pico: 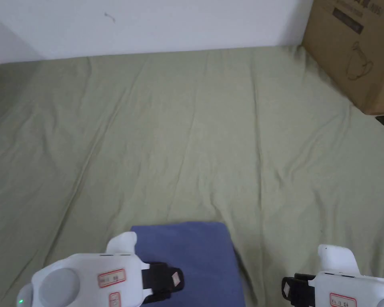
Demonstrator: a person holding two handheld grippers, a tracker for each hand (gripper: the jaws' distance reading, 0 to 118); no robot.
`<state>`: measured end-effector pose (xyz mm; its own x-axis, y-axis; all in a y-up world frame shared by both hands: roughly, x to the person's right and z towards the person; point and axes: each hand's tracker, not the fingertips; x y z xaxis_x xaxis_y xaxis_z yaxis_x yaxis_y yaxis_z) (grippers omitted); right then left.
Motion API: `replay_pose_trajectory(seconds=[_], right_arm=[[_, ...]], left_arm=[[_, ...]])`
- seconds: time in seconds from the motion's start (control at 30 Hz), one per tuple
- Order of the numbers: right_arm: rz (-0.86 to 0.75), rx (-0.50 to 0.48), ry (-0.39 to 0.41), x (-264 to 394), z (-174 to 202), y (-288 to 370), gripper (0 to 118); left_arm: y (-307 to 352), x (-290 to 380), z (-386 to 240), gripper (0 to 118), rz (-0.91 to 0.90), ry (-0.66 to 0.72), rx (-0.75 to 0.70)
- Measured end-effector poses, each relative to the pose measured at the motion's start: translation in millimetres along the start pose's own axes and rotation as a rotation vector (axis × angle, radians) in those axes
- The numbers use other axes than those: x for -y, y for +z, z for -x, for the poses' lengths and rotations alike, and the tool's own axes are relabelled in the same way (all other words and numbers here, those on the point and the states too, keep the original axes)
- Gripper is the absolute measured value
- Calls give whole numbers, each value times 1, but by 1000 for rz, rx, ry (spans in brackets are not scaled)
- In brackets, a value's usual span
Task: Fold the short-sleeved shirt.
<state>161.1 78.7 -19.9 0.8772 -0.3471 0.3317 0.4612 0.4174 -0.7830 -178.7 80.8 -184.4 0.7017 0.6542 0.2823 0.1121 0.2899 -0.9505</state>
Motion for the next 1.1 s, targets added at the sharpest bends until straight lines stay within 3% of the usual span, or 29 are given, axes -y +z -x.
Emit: replay_pose_trajectory(seconds=[0.23,0.4,0.5,0.6,0.73,0.77,0.87,0.9,0.93,1.0,1.1], right_arm=[[6,-109,114,-20,60,-14,2],[19,-120,218,-36,102,-30,2],[11,-142,209,-42,115,-44,2],[55,-166,144,-50,118,-64,0],[79,-130,193,-51,124,-75,0],[86,-125,199,-50,123,-79,0],[135,-82,205,-45,117,-95,0],[139,-93,193,-43,113,-100,0],[152,-107,153,-42,109,-103,0],[141,-122,129,-41,105,-103,0],[146,-125,133,-43,106,-102,0]], left_arm=[[50,18,70,1,-107,180,-41],[57,22,89,1,-97,166,-70],[56,25,95,1,-91,178,-58],[51,25,102,1,-93,201,-43],[48,20,105,2,-90,195,-28],[46,17,105,7,-86,189,-20],[39,8,107,51,-60,182,13],[35,5,109,58,-50,189,26],[29,2,111,58,-36,196,58],[15,-3,113,98,-5,213,101],[-6,-13,113,104,40,215,188]])
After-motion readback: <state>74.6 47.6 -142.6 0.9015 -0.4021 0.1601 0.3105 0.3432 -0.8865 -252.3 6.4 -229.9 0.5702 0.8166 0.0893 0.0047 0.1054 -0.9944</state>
